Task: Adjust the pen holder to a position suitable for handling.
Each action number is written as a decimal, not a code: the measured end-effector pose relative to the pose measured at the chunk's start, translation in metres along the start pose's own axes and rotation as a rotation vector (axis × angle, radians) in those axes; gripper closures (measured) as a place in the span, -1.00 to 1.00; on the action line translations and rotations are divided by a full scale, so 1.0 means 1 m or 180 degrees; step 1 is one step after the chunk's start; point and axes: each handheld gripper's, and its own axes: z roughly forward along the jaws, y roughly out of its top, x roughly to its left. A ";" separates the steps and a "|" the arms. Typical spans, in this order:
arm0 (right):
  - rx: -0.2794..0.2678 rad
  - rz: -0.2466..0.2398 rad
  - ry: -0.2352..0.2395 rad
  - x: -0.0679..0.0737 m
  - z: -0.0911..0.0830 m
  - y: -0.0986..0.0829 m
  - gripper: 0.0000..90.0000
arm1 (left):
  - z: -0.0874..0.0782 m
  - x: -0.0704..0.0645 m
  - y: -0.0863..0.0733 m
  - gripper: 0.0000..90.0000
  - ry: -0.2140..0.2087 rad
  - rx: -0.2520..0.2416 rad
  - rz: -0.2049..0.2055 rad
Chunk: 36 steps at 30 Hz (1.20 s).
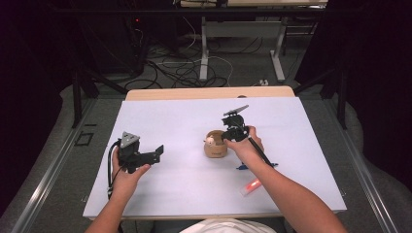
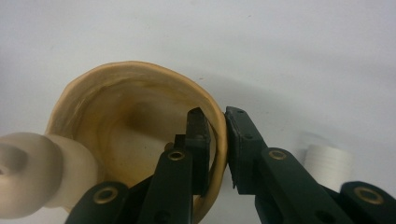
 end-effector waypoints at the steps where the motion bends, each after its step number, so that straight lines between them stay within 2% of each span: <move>1: 0.0018 0.0000 -0.0004 0.002 0.000 -0.001 0.78 | 0.000 0.000 0.000 -0.99 0.0000 -0.0002 0.0000; 5: 0.0062 -0.0005 -0.0012 0.006 0.001 -0.004 0.78 | 0.000 0.000 0.000 -0.99 -0.0012 0.0007 0.0016; 6: 0.0016 0.0033 0.0014 0.006 0.002 -0.006 0.78 | 0.000 0.000 0.000 -0.99 -0.0013 0.0007 0.0020; 7: 0.0140 0.0013 -0.0042 0.007 0.000 -0.006 0.78 | 0.000 0.000 0.000 -0.99 -0.0014 0.0009 0.0025; 8: 0.0164 0.0011 -0.0044 0.007 0.000 -0.006 0.78 | 0.000 -0.001 0.000 -0.99 -0.0013 0.0011 0.0021; 11: 0.0137 0.0096 0.0006 0.008 0.002 -0.008 0.78 | 0.000 -0.001 0.000 -0.99 -0.0019 0.0008 0.0040; 12: 0.0059 0.0102 0.0068 0.007 0.004 -0.010 0.78 | 0.000 -0.001 0.000 -0.99 -0.0016 0.0005 0.0056; 13: 0.0142 0.0093 0.0030 0.007 0.003 -0.010 0.78 | 0.000 -0.001 0.000 -0.99 -0.0018 0.0012 0.0058; 19: 0.0108 0.0141 0.0068 0.006 0.004 -0.012 0.75 | 0.001 -0.002 0.000 -0.99 -0.0017 0.0025 0.0067; 20: 0.0121 0.0248 0.0119 0.004 0.003 -0.012 0.69 | 0.001 -0.002 0.000 -0.99 -0.0016 0.0027 0.0073; 22: 0.0025 0.0224 0.0233 0.000 0.003 -0.013 0.64 | 0.001 -0.002 0.000 -0.99 -0.0014 0.0026 0.0081; 23: 0.0016 0.0257 0.0244 0.000 0.002 -0.013 0.62 | 0.001 -0.002 0.000 -0.99 -0.0014 0.0028 0.0079; 27: -0.0056 0.0221 0.0290 -0.001 0.000 -0.014 0.53 | 0.001 -0.004 0.000 -0.99 -0.0009 0.0019 0.0083; 28: -0.0128 0.0209 0.0339 -0.001 0.000 -0.015 0.50 | 0.001 -0.004 0.000 -0.99 -0.0013 0.0019 0.0087; 33: -0.0247 0.0066 0.0428 -0.002 -0.007 -0.020 0.36 | 0.001 -0.005 0.000 -0.99 -0.0009 0.0027 0.0119; 36: -0.0319 0.0049 0.0447 -0.002 -0.010 -0.022 0.33 | 0.002 -0.005 0.000 -0.98 0.0002 0.0031 0.0150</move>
